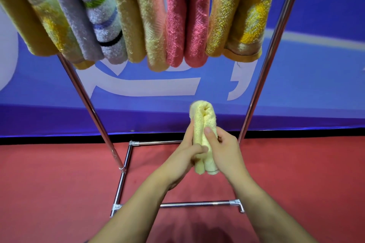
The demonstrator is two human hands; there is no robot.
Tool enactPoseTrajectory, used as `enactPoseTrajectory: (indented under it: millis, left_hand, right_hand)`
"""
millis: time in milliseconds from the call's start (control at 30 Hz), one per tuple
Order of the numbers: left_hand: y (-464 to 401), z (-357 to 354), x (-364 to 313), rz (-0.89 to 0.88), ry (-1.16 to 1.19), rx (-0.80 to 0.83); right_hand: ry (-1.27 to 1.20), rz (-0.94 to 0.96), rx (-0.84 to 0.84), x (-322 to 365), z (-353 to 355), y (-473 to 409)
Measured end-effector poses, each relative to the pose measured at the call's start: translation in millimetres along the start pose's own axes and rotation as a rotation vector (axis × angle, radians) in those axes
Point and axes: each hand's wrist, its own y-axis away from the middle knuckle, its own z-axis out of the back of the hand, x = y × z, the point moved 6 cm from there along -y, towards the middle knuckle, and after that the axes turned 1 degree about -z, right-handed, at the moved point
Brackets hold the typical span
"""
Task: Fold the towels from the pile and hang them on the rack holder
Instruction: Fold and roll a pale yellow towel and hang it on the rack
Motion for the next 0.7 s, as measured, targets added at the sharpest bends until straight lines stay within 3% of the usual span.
enactPoseTrajectory:
  millis: [167,467,700]
  left_hand:
    - [7,-2,-24,-0.119,-0.27,-0.335]
    - [18,-65,-109,-0.319,-0.597,-0.493]
    - [22,-138,-197,-0.565,-0.466,-0.622]
  right_hand:
    - [-0.012,0.08,-0.086,20,18,12]
    - [-0.044,0.233,-0.346,96,91,44]
    - [0.005,0.433,-0.519,181,162,53]
